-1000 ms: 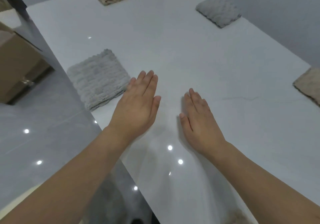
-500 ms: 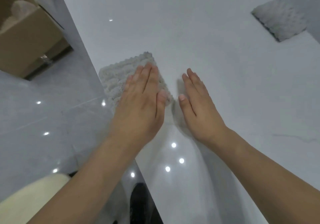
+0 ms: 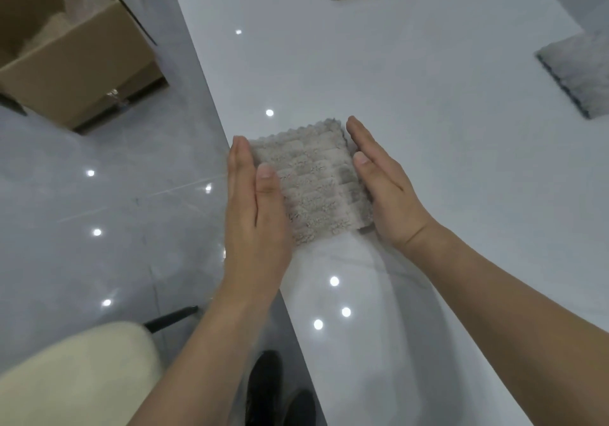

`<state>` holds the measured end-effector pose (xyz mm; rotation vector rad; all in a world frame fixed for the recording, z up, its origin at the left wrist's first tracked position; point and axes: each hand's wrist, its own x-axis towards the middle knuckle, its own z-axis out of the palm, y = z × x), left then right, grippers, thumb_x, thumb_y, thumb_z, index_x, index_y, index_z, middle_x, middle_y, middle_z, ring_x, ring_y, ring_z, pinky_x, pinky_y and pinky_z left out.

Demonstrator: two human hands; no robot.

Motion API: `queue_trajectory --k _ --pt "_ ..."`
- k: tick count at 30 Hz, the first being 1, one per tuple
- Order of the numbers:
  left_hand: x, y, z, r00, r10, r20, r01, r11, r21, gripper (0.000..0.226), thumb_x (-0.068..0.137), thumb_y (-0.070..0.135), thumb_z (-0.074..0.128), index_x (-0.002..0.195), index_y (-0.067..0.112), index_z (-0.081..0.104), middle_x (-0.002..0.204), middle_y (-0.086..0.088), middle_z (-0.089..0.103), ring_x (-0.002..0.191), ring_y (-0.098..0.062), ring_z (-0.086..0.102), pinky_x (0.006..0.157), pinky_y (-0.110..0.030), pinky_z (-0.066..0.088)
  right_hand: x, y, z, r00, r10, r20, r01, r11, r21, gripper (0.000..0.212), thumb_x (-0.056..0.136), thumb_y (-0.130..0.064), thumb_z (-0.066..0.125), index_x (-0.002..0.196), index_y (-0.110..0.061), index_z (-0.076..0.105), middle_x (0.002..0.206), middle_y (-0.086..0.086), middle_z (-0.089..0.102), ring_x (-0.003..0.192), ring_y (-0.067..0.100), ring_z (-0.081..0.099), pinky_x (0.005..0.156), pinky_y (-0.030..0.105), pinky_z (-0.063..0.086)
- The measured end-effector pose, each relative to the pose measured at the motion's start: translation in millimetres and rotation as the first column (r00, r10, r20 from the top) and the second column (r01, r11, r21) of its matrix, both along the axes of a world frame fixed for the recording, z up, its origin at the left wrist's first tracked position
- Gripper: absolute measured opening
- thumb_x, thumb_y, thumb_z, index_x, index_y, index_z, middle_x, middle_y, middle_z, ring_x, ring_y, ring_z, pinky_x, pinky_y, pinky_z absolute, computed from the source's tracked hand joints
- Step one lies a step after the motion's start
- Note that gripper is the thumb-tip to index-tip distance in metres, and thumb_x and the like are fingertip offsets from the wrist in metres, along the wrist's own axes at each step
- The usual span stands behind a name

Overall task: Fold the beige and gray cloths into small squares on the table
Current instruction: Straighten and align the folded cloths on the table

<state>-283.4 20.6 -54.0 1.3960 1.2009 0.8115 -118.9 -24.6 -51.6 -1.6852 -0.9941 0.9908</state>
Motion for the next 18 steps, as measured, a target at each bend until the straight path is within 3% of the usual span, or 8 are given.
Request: queue_trajectory --k 8,15,18 --pt "4.9 0.1 -8.2 0.987 -0.008 0.161 0.019 0.998 -0.066 0.065 0.1 0.054 0.03 0.157 0.029 0.013 0.162 0.021 0.012 0.147 0.005 0.009 0.124 -0.039 0.014 -13.7 8.3 -5.3 1.0 0.02 -0.023 -0.02 0.999 0.029 0.055 0.099 -0.034 0.037 0.151 -0.022 0.027 0.157 -0.014 0.025 0.141 -0.009 0.02 0.121 0.029 0.015" --pt "9.3 -2.5 -8.0 0.995 -0.017 0.099 0.02 1.0 -0.021 0.063 0.102 0.05 0.027 0.157 0.027 0.009 0.163 0.02 0.007 0.147 0.008 0.003 0.124 -0.037 0.012 -14.1 7.8 -7.7 1.0 0.013 -0.013 -0.013 0.999 0.039 0.053 0.099 -0.033 0.037 0.151 -0.025 0.027 0.157 -0.016 0.024 0.141 -0.009 0.018 0.122 0.032 0.014" --pt "7.9 -4.0 -8.3 0.999 -0.043 0.03 0.042 0.999 0.032 0.058 0.105 0.045 0.025 0.157 0.026 0.007 0.163 0.02 0.004 0.147 0.009 -0.001 0.124 -0.031 0.006 -13.9 7.9 -7.9 0.997 0.032 0.067 -0.035 0.999 0.037 0.053 0.101 -0.033 0.034 0.152 -0.021 0.026 0.159 -0.012 0.02 0.143 -0.008 0.015 0.122 0.029 0.012"
